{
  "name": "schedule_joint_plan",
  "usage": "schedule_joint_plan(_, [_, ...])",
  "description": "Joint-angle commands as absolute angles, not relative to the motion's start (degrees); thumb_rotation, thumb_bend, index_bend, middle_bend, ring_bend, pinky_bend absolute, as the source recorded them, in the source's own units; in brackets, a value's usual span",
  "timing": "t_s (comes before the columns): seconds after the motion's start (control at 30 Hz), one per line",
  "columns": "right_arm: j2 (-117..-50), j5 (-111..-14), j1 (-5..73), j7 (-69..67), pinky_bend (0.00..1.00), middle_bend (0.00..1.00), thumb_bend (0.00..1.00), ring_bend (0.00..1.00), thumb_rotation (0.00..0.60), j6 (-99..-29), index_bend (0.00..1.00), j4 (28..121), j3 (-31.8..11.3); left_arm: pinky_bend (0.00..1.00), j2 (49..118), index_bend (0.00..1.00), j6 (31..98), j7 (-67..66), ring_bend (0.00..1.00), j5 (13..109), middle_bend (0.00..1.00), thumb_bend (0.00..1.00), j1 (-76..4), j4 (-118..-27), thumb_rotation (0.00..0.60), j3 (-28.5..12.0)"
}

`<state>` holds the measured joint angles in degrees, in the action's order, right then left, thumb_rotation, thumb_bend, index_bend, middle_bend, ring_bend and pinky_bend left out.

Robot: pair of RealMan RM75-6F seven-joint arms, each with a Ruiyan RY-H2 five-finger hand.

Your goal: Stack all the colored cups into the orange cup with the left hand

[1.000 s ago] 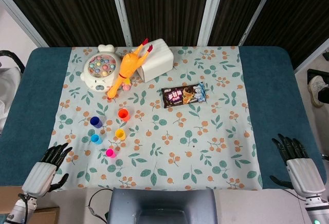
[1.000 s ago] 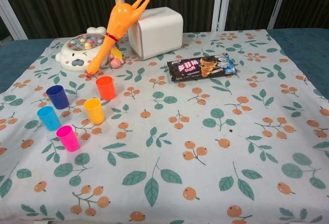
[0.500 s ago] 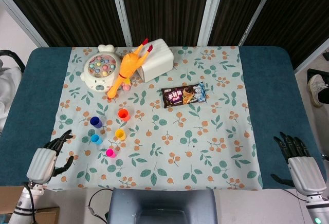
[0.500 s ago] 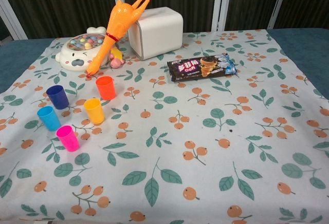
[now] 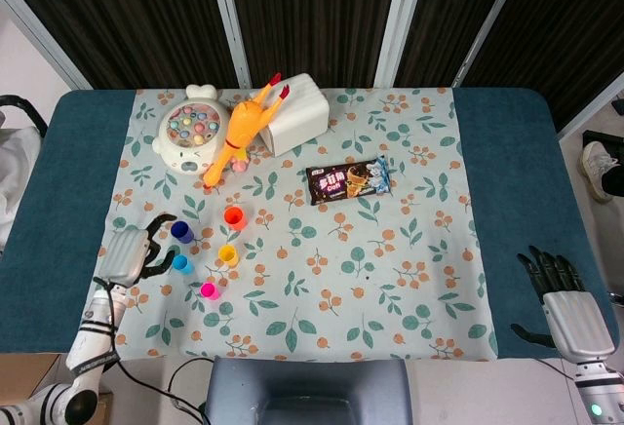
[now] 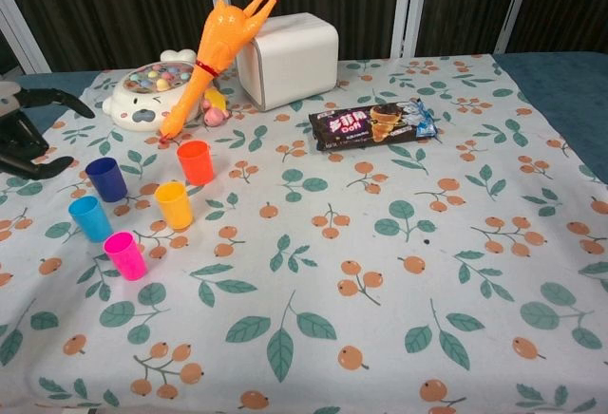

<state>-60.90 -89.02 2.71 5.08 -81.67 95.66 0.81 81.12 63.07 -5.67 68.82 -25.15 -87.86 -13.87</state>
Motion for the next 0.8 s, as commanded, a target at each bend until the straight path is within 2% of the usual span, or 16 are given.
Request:
schedule_joint_plan(0.03, [-60.77, -88.94, 2.79, 4.91, 0.00, 0.00, 0.20, 0.00, 0.600, -81.55, 0.00, 95.70, 0.79, 1.00, 83.09, 0.28, 59.97, -11.51, 1.00, 61.95, 1.00, 0.36, -29.20, -87.94, 0.600, -17.07])
schedule_joint_plan(0.3, [-60.44, -89.05, 2.67, 4.22, 0.00, 0.00, 0.20, 0.00, 0.600, -81.87, 0.00, 95.85, 0.87, 1.00, 86.08, 0.29, 57.27, -16.81, 1.00, 53.43, 1.00, 0.35, -33.13, -84.05, 0.600, -17.62])
schedule_joint_plan(0.8, [-60.14, -89.07, 2.68, 3.46, 0.00, 0.00, 0.20, 0.00, 0.600, -81.99, 0.00, 95.87, 0.88, 1.00, 88.60, 0.30, 56.24, -20.84, 1.00, 47.46, 1.00, 0.34, -36.07, -78.81, 0.600, -16.01])
